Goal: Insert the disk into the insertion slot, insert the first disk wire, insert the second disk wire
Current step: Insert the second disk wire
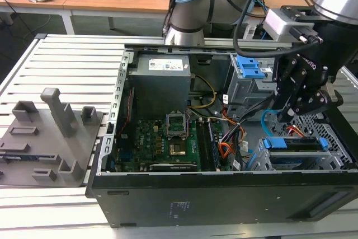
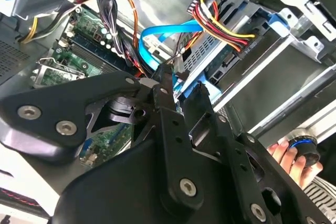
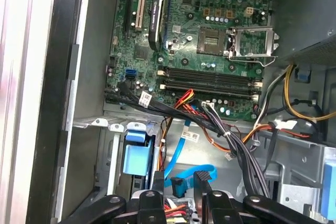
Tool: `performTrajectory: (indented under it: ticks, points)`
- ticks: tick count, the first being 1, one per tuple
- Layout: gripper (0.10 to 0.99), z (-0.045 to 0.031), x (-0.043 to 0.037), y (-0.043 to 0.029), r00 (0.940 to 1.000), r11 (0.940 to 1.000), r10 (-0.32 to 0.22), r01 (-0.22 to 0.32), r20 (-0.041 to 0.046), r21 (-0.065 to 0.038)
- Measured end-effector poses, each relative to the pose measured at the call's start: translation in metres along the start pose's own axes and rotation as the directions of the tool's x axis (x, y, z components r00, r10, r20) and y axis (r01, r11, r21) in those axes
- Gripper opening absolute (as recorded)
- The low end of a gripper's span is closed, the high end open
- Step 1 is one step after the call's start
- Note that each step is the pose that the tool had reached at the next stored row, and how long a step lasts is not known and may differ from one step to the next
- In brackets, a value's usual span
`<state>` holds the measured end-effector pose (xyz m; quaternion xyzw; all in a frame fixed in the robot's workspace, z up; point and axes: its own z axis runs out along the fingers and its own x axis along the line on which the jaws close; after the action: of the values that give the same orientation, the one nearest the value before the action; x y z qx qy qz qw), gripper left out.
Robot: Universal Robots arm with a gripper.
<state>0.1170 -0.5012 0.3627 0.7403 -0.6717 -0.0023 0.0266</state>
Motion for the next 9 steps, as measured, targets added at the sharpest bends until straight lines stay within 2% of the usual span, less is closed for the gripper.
performTrajectory:
  ticks: [7,8,9]
  points:
    - [0.361,0.0023,-0.0002,0.0017,1.0000,1.0000,-0.001,0.001,-0.0002,0.000]
    - [0.349,0.0023,-0.0002,0.0017,1.0000,1.0000,-0.001,0.001,-0.0002,0.000]
    - [0.282,0.0023,-0.0002,0.0017,1.0000,1.0000,-0.001,0.001,-0.0002,0.000]
